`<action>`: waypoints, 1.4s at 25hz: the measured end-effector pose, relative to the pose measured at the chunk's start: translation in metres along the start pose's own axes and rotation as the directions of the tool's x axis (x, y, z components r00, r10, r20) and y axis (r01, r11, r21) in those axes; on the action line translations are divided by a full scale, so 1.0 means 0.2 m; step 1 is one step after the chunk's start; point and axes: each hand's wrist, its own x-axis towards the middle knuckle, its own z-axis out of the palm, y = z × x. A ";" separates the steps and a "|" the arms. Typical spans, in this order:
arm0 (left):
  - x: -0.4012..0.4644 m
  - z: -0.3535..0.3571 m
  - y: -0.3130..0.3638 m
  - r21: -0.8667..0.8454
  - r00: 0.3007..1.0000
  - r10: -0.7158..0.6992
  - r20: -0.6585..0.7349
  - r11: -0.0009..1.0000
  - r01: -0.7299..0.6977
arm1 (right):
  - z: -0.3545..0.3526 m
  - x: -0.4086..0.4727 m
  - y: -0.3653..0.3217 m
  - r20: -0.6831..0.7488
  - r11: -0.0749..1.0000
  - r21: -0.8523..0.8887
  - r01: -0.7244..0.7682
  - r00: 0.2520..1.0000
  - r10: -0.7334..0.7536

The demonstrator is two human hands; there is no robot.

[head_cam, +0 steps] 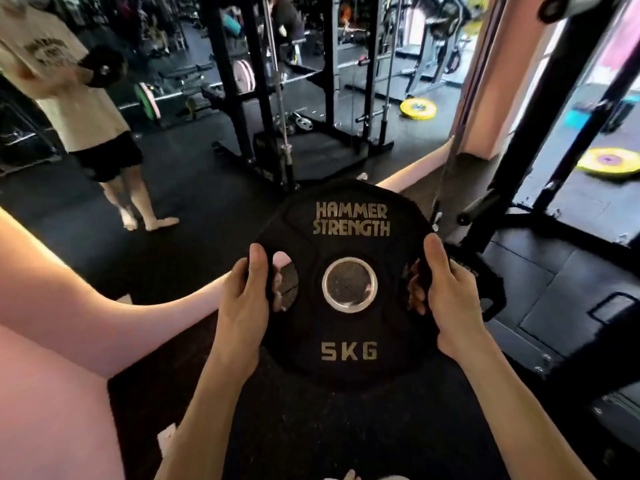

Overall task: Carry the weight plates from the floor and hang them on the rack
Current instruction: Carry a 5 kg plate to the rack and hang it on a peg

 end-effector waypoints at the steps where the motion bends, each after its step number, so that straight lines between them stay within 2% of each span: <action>1: 0.08 0.07 0.02 -0.004 0.999 0.009 0.043 1.000 -0.009 | -0.01 0.06 -0.03 -0.048 1.000 0.004 0.015 0.999 -0.015; 4: 0.30 0.26 0.11 -0.023 0.982 0.030 0.185 0.999 -0.027 | -0.07 0.21 -0.11 -0.167 0.998 0.016 0.061 0.984 -0.058; 8: 0.61 0.55 0.23 -0.069 0.926 0.098 0.365 0.995 -0.078 | -0.12 0.40 -0.26 -0.333 0.991 0.026 0.134 0.935 -0.118; 16: 1.23 1.11 0.60 -0.276 0.770 0.295 0.567 0.948 -0.160 | -0.07 0.85 -0.68 -0.543 0.931 0.005 0.365 0.783 -0.304; 19: 1.44 1.32 0.77 -0.298 0.678 0.362 0.640 0.930 -0.215 | -0.09 1.00 -0.85 -0.621 0.903 -0.022 0.430 0.701 -0.350; 21: 1.52 1.45 0.87 -0.319 0.634 0.404 0.660 0.914 -0.250 | -0.12 1.07 -0.96 -0.637 0.886 -0.052 0.460 0.668 -0.384; 25: 1.59 1.73 1.05 -0.396 0.594 0.424 0.684 0.899 -0.186 | -0.22 1.24 -1.16 -0.664 0.851 -0.102 0.516 0.602 -0.444; 28: 1.62 1.91 1.15 -0.446 0.569 0.456 0.684 0.879 -0.168 | -0.30 1.38 -1.29 -0.662 0.827 -0.106 0.552 0.582 -0.473; 35: 1.76 2.29 1.18 -0.423 0.580 0.434 0.689 0.891 -0.164 | -0.51 1.74 -1.38 -0.660 0.843 -0.167 0.511 0.577 -0.481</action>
